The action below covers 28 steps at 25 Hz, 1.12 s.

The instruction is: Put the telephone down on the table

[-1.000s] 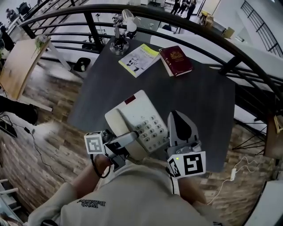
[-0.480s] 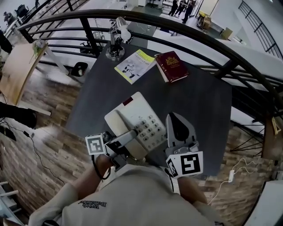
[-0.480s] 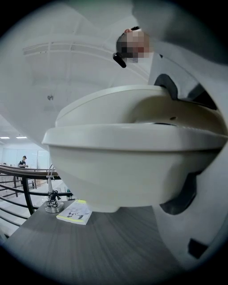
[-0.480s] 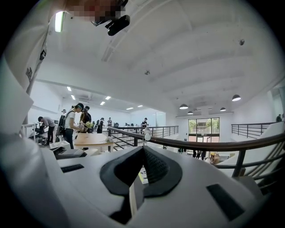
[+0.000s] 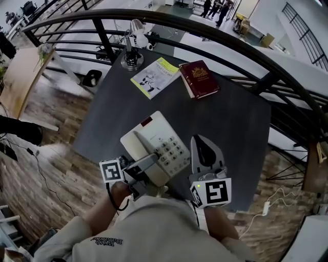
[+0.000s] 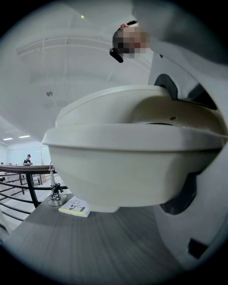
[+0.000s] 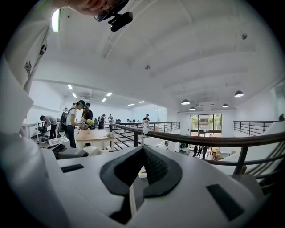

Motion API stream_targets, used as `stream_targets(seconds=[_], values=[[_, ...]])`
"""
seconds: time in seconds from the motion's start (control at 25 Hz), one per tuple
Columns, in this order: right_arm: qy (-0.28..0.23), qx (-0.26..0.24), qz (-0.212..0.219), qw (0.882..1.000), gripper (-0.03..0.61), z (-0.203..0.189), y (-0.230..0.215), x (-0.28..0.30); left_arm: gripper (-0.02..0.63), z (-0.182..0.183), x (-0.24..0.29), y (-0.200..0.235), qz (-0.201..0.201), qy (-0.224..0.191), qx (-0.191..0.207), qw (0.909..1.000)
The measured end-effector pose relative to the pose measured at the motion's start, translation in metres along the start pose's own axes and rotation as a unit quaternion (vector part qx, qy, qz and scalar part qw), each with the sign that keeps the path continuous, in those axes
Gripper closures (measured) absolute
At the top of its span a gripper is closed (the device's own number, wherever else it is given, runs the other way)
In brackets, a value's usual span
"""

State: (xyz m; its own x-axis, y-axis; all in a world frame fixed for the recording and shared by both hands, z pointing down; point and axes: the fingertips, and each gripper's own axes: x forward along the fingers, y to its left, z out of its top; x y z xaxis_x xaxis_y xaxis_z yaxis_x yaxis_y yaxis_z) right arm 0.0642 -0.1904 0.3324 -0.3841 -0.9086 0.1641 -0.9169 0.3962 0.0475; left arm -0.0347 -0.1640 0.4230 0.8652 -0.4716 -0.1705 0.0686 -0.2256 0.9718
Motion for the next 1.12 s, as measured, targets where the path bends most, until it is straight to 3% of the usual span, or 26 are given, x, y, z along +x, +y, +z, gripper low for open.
stream_targets(seconds=[0.36,0.6,0.72,0.88,1.12], values=[[0.001,-0.006,0.009,1.0,0.577,-0.003,-0.028,0.063,0.153,0.056,0.049,0.047,0.013,0.004,0.02,0.9997],[-0.005,-0.007,-0.013,1.0,0.577,-0.012,-0.058,0.098,0.153,0.095,0.094,0.088,0.024,0.01,0.024,0.9994],[-0.002,-0.007,-0.032,0.999,0.577,-0.028,-0.076,0.115,0.153,0.106,0.113,0.117,0.041,0.018,0.032,0.9985],[0.011,-0.002,-0.055,0.998,0.577,-0.062,-0.096,0.141,0.153,0.116,0.134,0.153,0.044,0.037,0.012,0.9983],[0.031,0.029,-0.063,0.997,0.577,-0.116,-0.11,0.169,0.153,0.129,0.156,0.212,0.057,0.056,-0.002,0.9968]])
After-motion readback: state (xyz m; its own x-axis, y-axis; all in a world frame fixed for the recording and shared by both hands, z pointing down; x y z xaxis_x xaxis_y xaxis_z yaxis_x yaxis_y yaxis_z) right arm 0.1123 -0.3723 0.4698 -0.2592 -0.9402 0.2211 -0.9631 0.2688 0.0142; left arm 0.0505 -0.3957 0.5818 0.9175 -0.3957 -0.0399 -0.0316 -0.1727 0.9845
